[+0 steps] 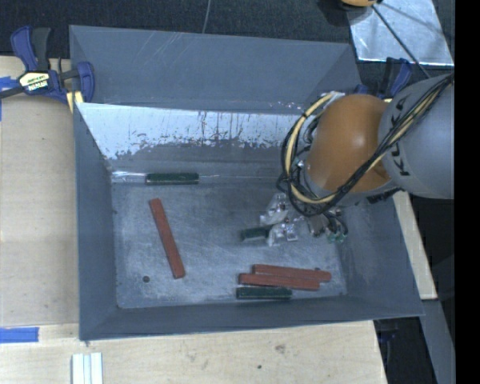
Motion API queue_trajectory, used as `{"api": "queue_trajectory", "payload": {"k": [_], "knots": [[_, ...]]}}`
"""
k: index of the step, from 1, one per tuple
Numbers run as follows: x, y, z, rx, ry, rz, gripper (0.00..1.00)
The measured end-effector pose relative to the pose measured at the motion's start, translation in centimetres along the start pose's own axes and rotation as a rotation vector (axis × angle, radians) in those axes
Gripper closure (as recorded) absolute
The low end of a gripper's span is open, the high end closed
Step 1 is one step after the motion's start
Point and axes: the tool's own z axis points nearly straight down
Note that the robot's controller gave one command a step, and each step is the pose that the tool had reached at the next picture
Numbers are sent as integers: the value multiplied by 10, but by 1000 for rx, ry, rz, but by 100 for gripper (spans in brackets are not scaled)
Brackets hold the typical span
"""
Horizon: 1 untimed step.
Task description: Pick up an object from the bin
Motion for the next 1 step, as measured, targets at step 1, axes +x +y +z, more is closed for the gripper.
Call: {"api": "queue_trajectory", "payload": {"k": [1], "knots": [[0, 0, -16, 0, 1, 0, 100]]}}
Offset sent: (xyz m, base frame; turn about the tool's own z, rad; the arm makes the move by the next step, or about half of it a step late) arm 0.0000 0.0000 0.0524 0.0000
